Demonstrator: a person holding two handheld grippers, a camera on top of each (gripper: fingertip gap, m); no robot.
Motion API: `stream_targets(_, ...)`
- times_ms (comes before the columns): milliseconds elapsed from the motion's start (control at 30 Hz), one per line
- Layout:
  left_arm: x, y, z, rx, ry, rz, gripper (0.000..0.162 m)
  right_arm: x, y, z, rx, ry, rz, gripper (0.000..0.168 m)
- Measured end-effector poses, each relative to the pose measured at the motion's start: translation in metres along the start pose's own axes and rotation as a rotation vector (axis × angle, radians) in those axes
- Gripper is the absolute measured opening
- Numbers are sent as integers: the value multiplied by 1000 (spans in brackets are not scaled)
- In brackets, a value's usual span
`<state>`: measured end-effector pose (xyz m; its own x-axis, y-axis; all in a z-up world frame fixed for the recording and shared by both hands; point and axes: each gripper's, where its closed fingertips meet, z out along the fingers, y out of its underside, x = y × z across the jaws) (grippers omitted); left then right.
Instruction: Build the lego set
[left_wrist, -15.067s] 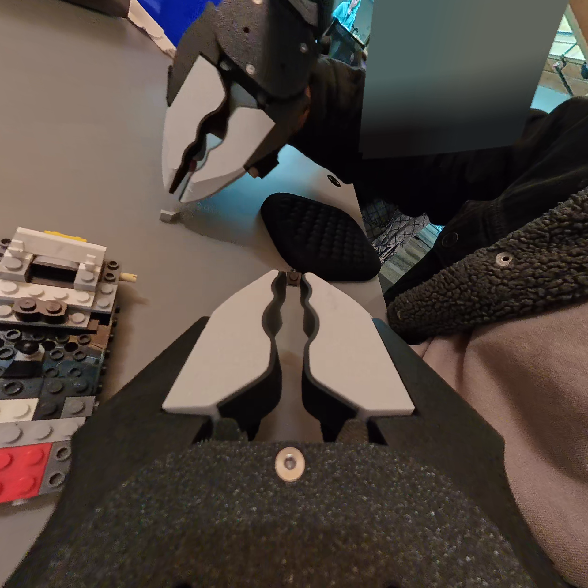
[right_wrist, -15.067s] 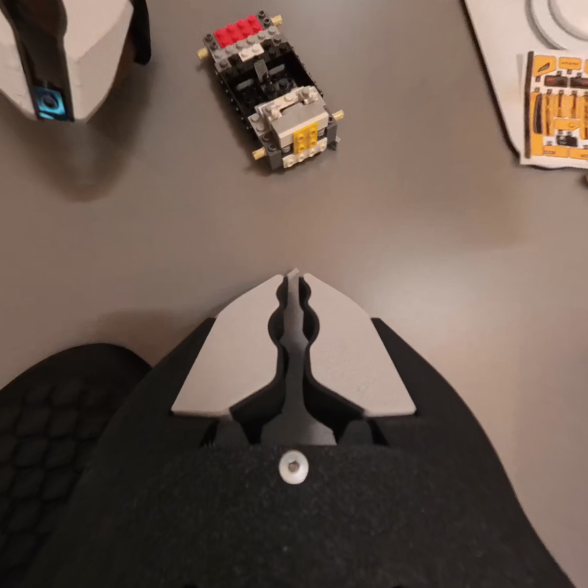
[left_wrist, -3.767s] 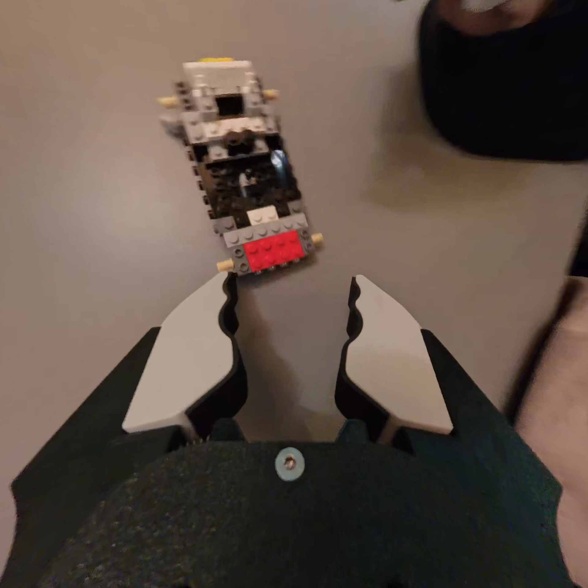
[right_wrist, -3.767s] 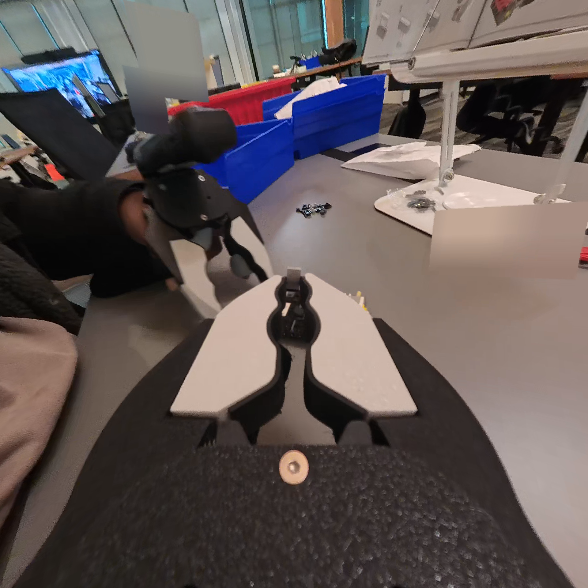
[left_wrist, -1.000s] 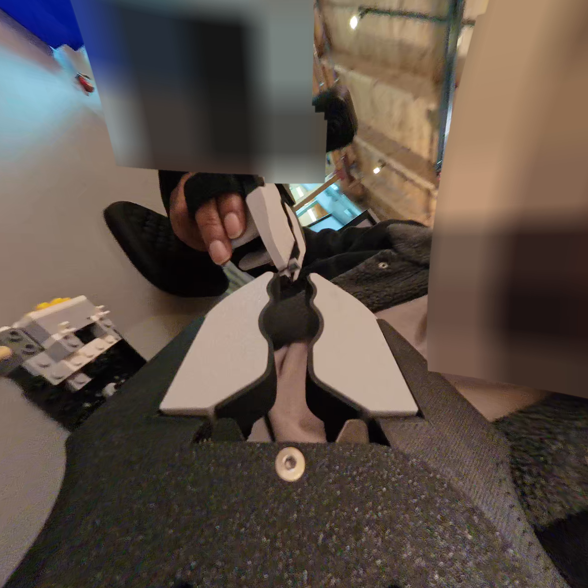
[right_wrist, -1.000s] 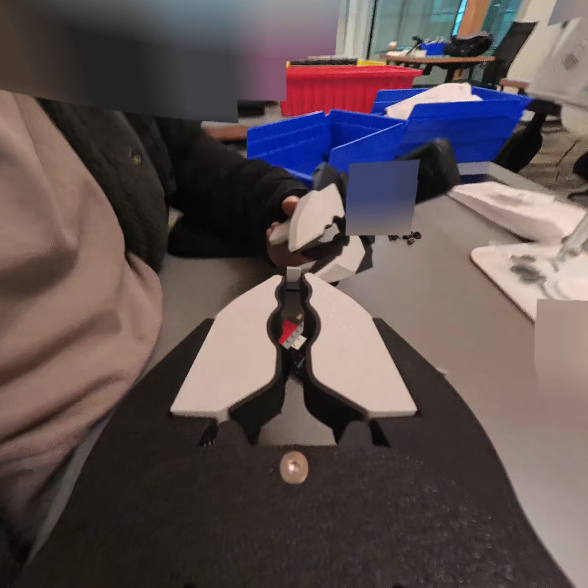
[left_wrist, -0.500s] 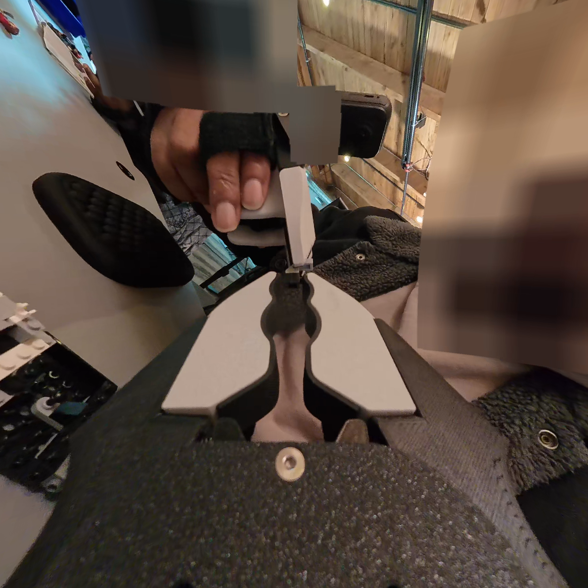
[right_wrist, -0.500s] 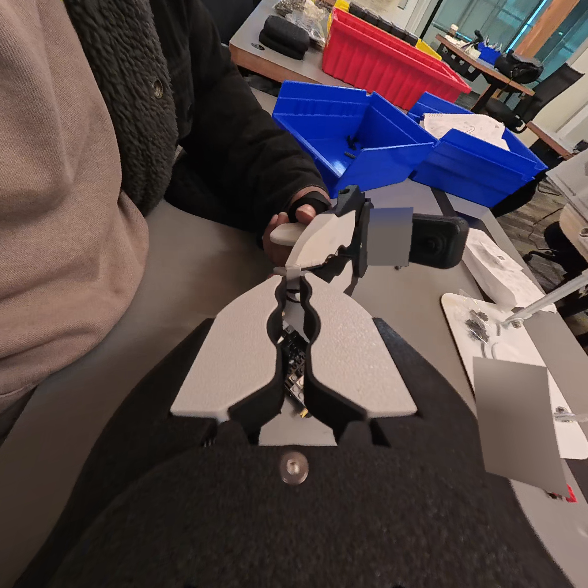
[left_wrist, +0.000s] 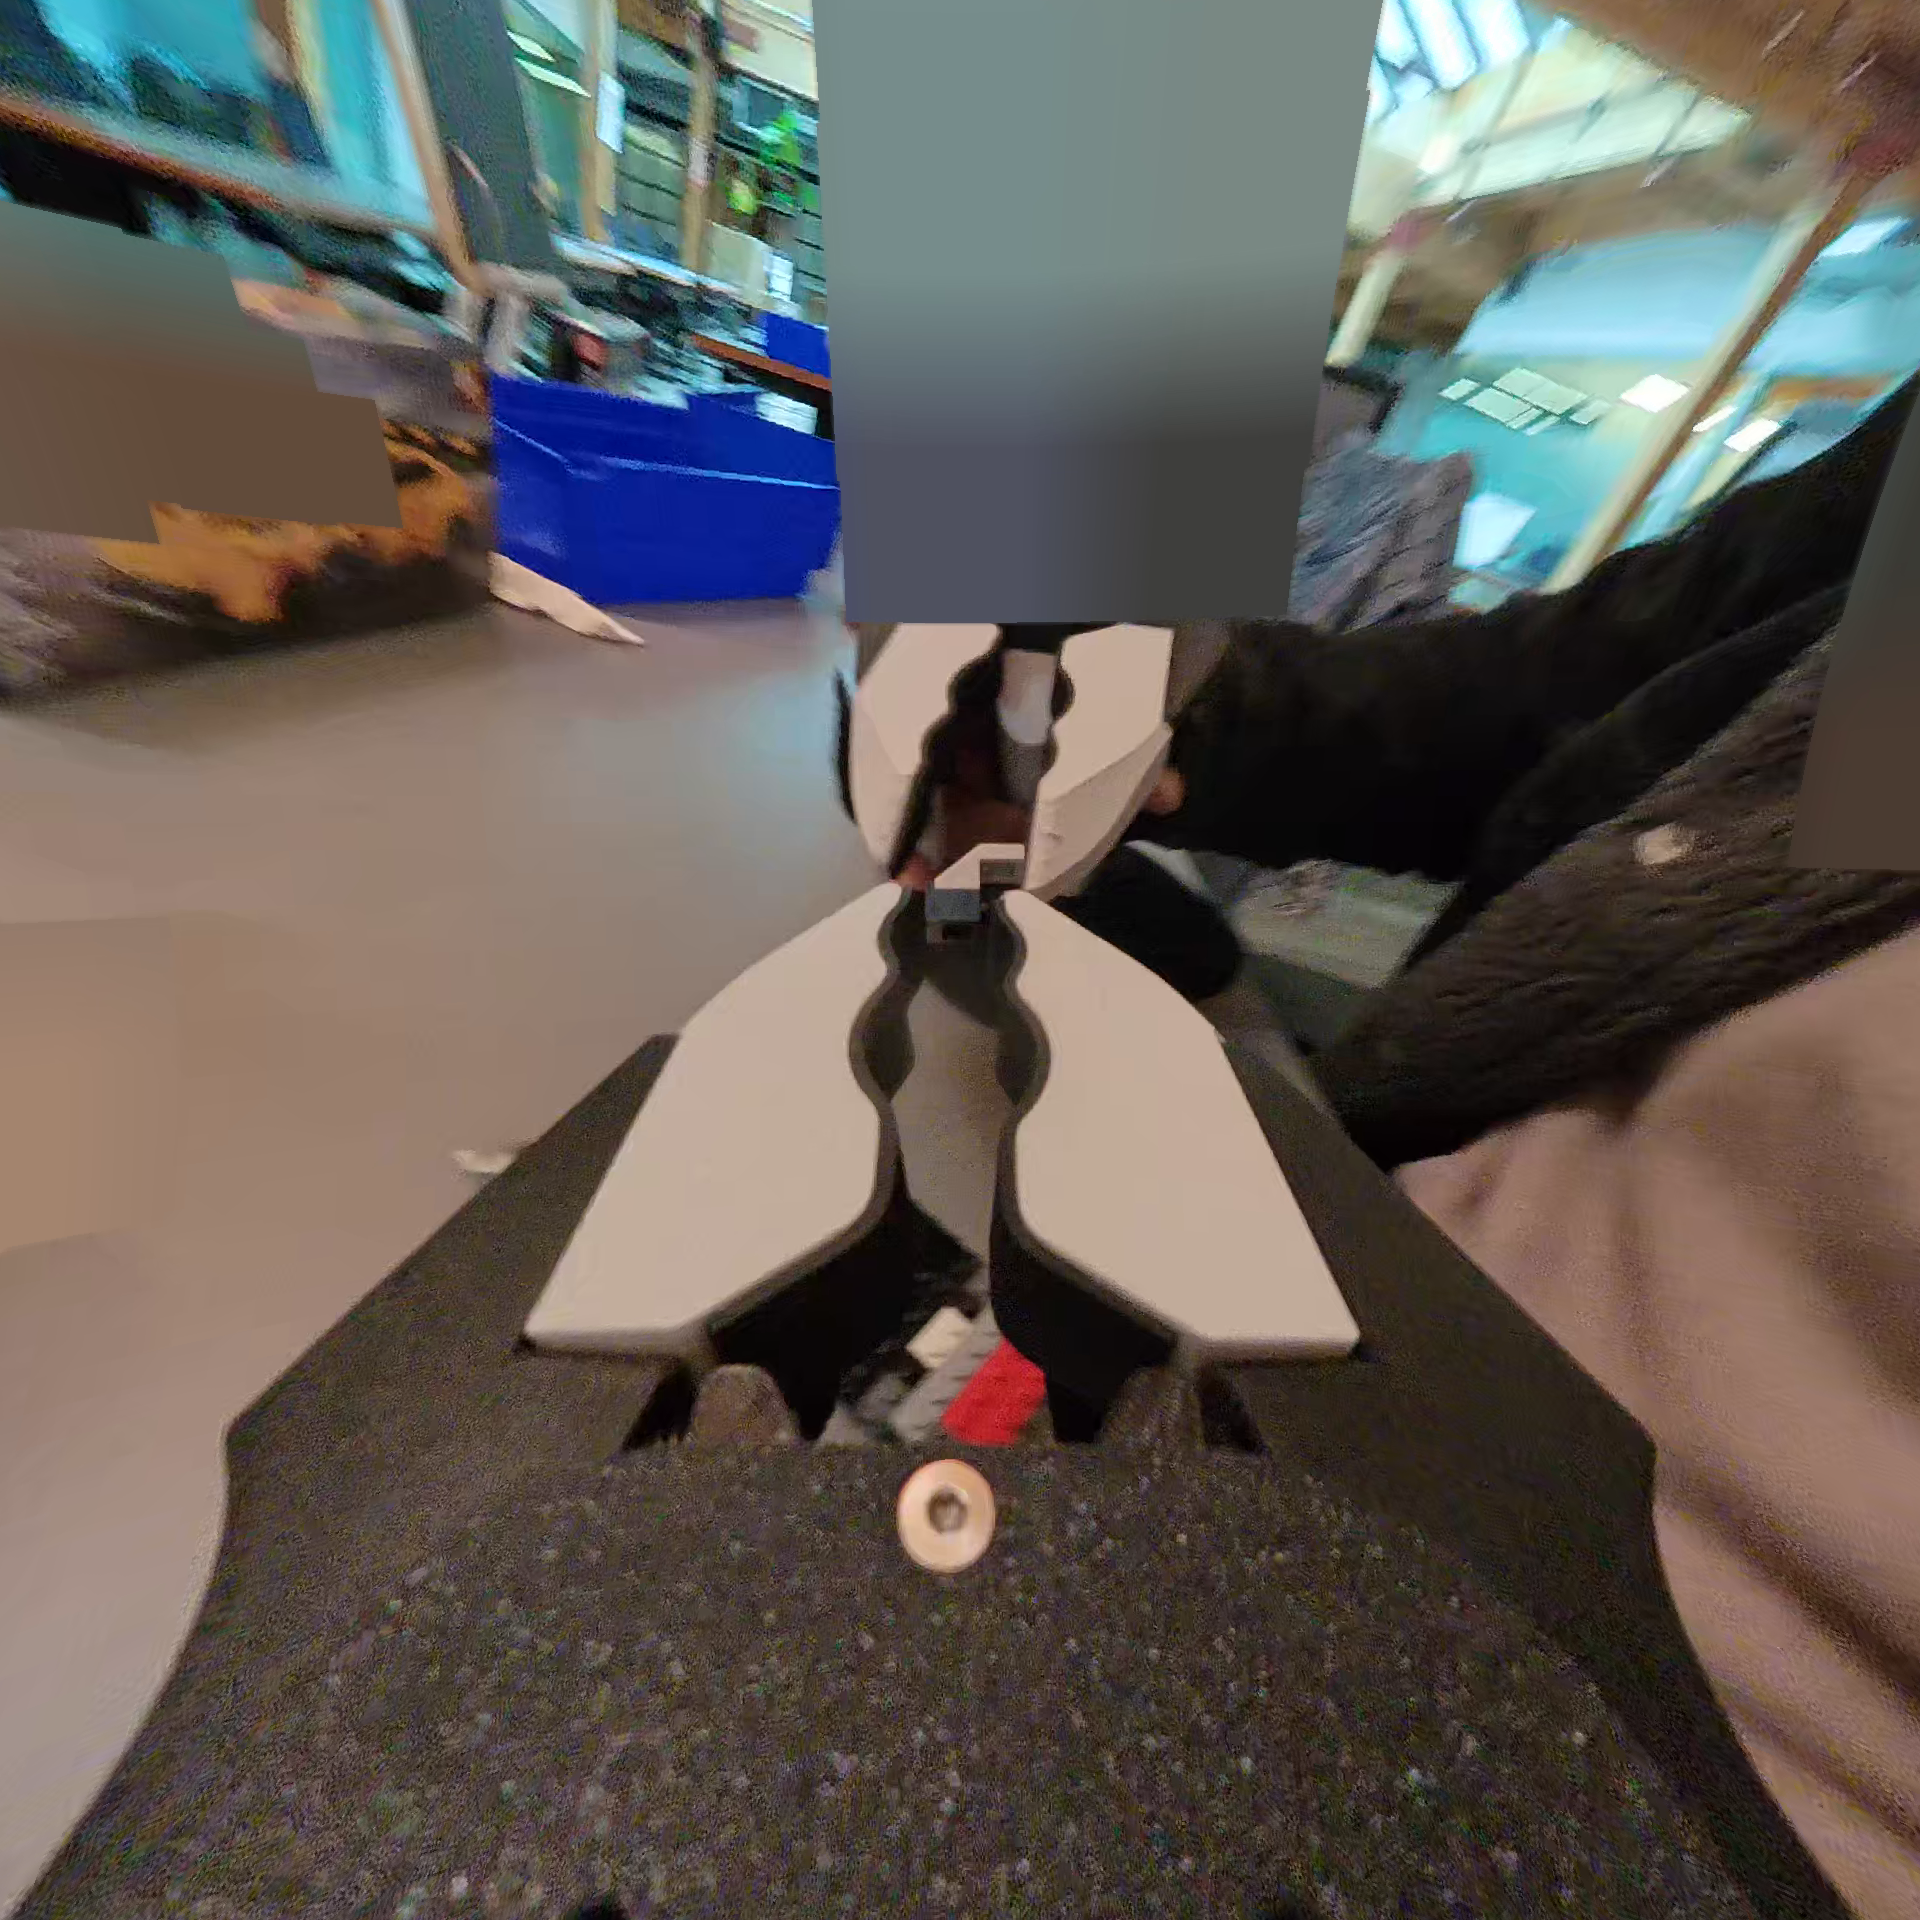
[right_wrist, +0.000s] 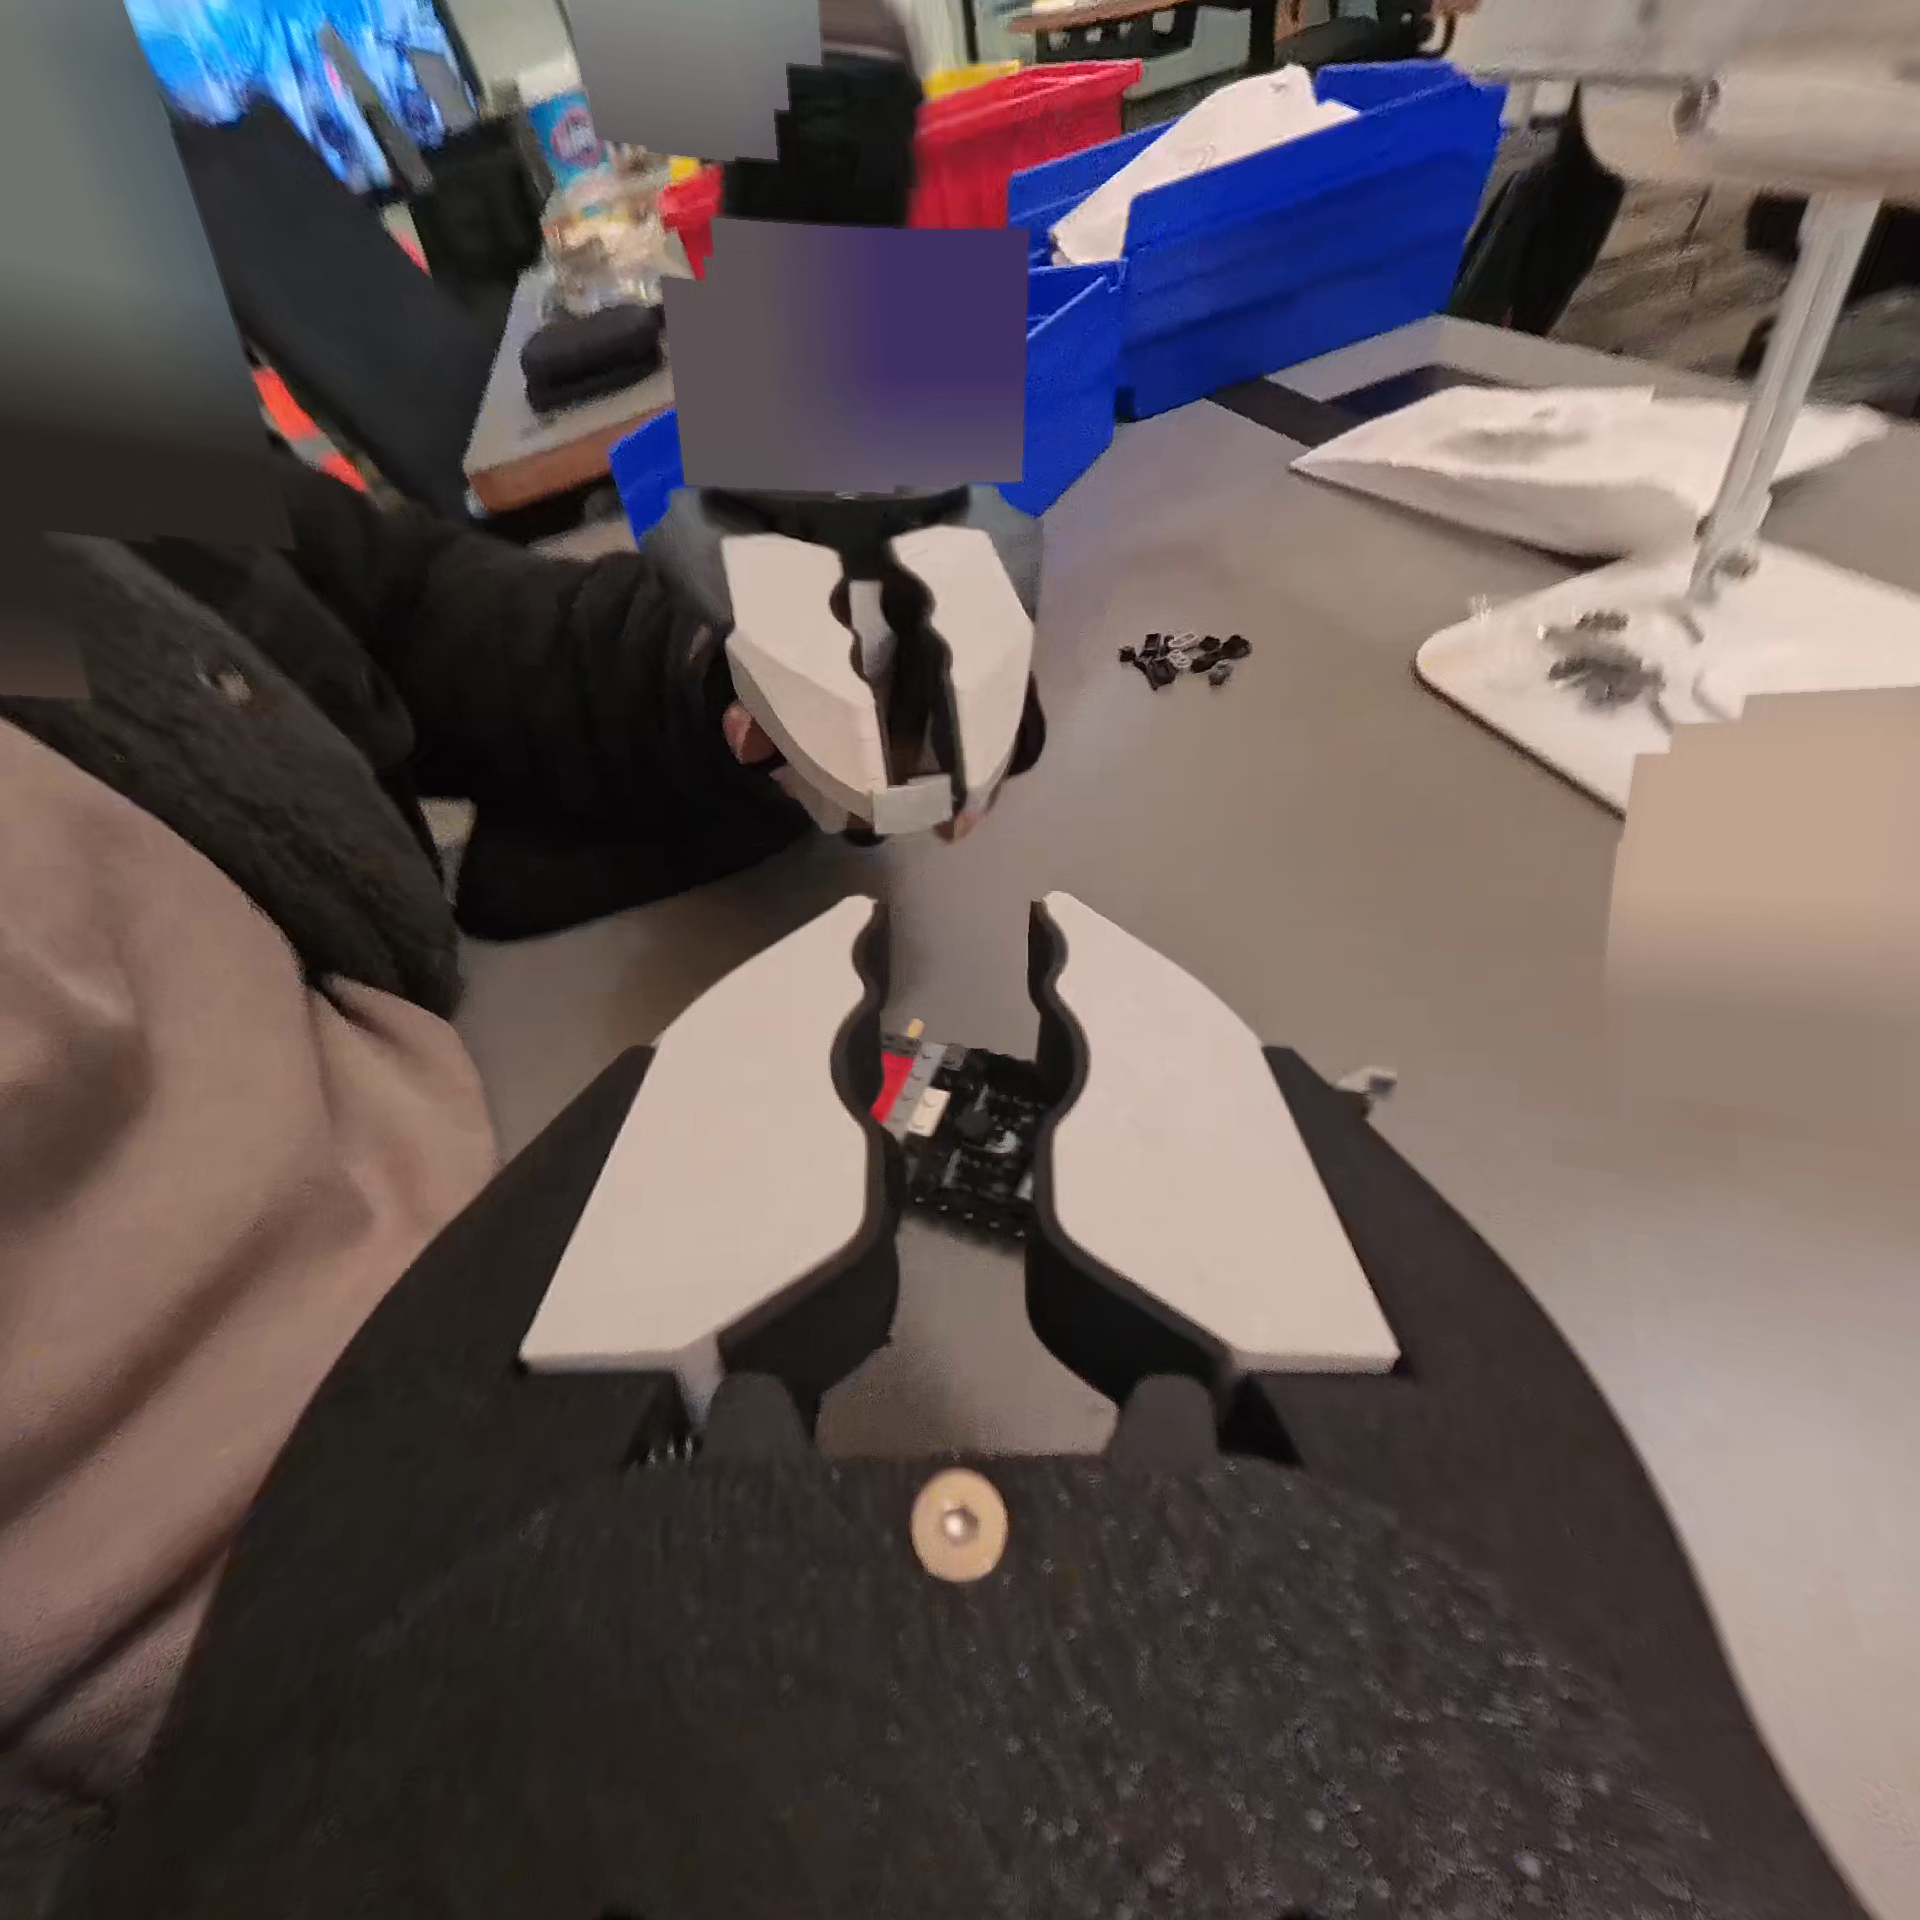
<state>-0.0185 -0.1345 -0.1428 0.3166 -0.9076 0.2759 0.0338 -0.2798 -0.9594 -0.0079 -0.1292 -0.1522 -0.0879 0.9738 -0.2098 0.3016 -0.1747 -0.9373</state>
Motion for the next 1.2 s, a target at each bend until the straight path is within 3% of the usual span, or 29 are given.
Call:
stream_targets(167,-5,-8,-4,16,-161,244,11,-2,-5,-7,110,-46,227,24)
stream_targets(433,-3,-14,-6,21,-277,460,12,-7,-20,-11,167,-74,277,20)
stream_targets(567,2,-10,-3,7,-262,474,12,-7,-20,-7,148,-42,208,16)
stream_targets(667,6,-7,0,20,-179,363,12,-7,-20,-5,128,-18,134,12)
stream_targets(1067,25,-4,3,87,361,-542,11,-23,-13,0,24,10,-202,13)
stream_targets(1200,35,1,5,51,491,-741,11,-31,-11,1,-11,-8,-315,15)
